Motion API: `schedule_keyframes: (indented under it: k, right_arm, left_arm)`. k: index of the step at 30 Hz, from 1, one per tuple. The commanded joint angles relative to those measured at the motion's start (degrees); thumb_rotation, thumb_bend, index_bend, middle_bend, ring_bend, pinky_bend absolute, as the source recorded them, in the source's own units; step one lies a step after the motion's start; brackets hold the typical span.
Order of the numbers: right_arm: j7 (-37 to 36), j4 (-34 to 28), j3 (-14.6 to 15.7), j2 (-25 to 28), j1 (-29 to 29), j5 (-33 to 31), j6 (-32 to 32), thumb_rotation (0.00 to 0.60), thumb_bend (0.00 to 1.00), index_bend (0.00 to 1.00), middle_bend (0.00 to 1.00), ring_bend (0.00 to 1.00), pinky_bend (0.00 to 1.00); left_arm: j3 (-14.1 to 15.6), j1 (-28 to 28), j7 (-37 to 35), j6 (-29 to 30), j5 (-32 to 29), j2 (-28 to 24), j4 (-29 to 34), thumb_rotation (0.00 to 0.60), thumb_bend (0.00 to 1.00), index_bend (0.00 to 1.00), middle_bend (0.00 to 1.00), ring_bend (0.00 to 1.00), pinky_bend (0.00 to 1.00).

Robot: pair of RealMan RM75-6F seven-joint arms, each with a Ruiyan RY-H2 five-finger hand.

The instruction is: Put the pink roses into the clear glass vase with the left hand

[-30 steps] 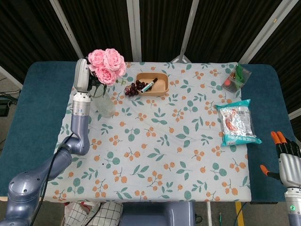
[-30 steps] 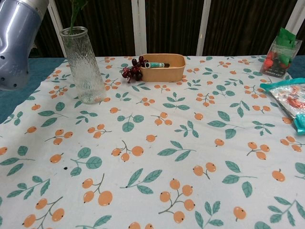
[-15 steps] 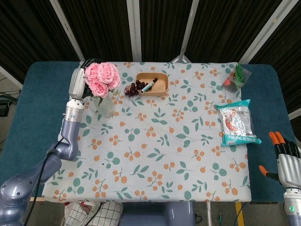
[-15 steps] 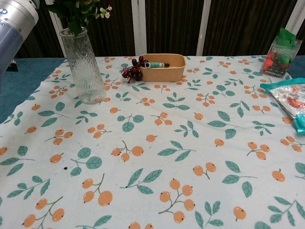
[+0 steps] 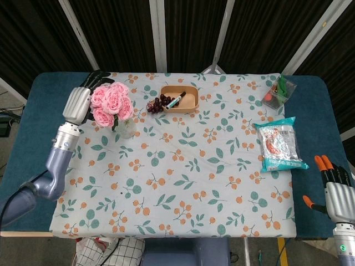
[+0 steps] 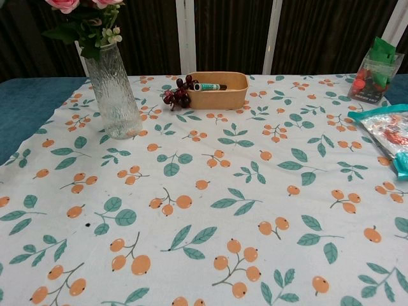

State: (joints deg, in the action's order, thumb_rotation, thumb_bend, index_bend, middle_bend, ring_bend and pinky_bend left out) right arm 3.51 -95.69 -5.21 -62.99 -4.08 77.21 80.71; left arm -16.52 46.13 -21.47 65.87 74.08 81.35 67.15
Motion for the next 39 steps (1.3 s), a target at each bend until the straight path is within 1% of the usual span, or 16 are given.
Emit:
schedule_keyframes:
  k: [1,2,5,9,12,16,19,21,23,25,27,28,30,35,37,39]
  right_arm:
    - [-0.06,-0.21,0.07,0.09,0.09,0.17,0.15,0.600,0.24,0.01,0.00,0.03,0.01]
    - [-0.07,-0.33,0.10,0.15,0.12,0.27,0.22,0.600,0.24,0.01,0.00,0.03,0.01]
    - [-0.13,-0.57,0.25,0.24,0.21,0.68,0.40,0.600,0.24,0.01,0.00,0.03,0.01]
    - [-0.38,-0.80,0.53,0.36,0.18,1.53,0.45,0.600,0.24,0.01,0.00,0.03,0.01]
    - [-0.66,-0.80,0.67,0.41,0.18,1.97,0.48,0.600,0.24,0.01,0.00,0.03,0.01]
    - [-0.61,-0.96,0.76,0.39,0.22,2.50,0.79,0.600,0.24,0.01,0.00,0.03,0.01]
    - [-0.80,-1.15,0.90,0.43,0.28,3.09,1.06,0.600,0.24,0.01,0.00,0.03,0.01]
    - [-1.00,-1.23,1.07,0.52,0.26,3.56,1.08,0.600,0.24,0.01,0.00,0.03,0.01]
    - [-1.28,-1.34,1.28,0.62,0.32,4.23,1.29,0.600,0.24,0.01,0.00,0.03,0.01]
    - [-1.47,-1.43,1.53,0.76,0.41,5.03,1.63,0.600,0.24,0.01,0.00,0.03,0.01]
    - [-1.60,-1.50,1.79,0.92,0.59,5.86,2.12,0.600,0.24,0.01,0.00,0.03,0.01]
    - [-1.61,-1.52,1.88,0.95,0.67,6.23,2.38,0.600,0.24,0.01,0.00,0.03,0.01]
    - [-1.51,-1.48,1.96,0.91,0.74,6.84,2.83,0.600,0.24,0.01,0.00,0.03,0.01]
    - [-1.32,-1.11,2.17,0.70,0.72,8.63,3.81,0.600,0.24,0.01,0.00,0.03,0.01]
    - [-1.10,-0.65,2.15,0.39,0.69,9.43,4.38,0.600,0.24,0.01,0.00,0.03,0.01]
    - [-1.18,-0.48,2.22,0.25,0.73,9.66,4.54,0.600,0.24,0.01,0.00,0.03,0.01]
  left_arm:
    - [1.56,-5.04,18.87,-4.64,-9.29,-14.11,17.56,0.600,0.27,0.24,0.14,0.08,0.21]
    - [1.85,-5.72,23.90,-4.97,-12.53,-16.82,21.50,0.600,0.27,0.24,0.14,0.08,0.20]
    - [2.72,-6.74,33.89,-4.51,-19.37,-21.87,29.01,0.600,0.28,0.24,0.15,0.08,0.20]
    - [4.00,-6.76,45.75,-1.70,-26.99,-25.41,34.79,0.600,0.29,0.26,0.15,0.08,0.18]
    - [4.88,-6.50,51.69,0.18,-30.71,-26.29,37.91,0.600,0.29,0.26,0.15,0.08,0.18]
    - [5.66,-6.22,55.07,0.44,-33.57,-27.35,41.64,0.600,0.29,0.25,0.15,0.06,0.17]
    - [6.48,-7.52,55.01,2.73,-31.70,-27.55,44.30,0.600,0.29,0.26,0.15,0.06,0.17]
    - [8.00,-9.97,54.70,6.44,-28.78,-27.47,46.54,0.600,0.29,0.26,0.15,0.06,0.17]
    - [10.27,-13.38,54.37,11.31,-24.92,-26.83,48.23,0.600,0.29,0.26,0.15,0.06,0.17]
    - [14.13,-18.59,53.49,17.44,-20.11,-25.06,48.64,0.600,0.29,0.26,0.16,0.06,0.17]
    - [17.25,-23.48,50.88,22.53,-15.21,-22.16,46.07,0.600,0.29,0.26,0.16,0.06,0.17]
    - [18.23,-25.58,49.15,24.48,-13.59,-20.68,44.12,0.600,0.29,0.26,0.16,0.06,0.17]
    - [19.16,-28.46,46.25,26.69,-12.71,-18.93,41.19,0.600,0.29,0.26,0.16,0.06,0.17]
    - [19.61,-32.80,38.62,29.25,-10.94,-17.40,35.29,0.600,0.29,0.26,0.16,0.06,0.18]
    - [20.02,-34.53,33.26,30.00,-7.55,-17.26,32.48,0.600,0.29,0.26,0.16,0.06,0.18]
    - [20.11,-35.60,30.71,30.59,-5.26,-17.12,30.61,0.600,0.29,0.26,0.16,0.06,0.18]
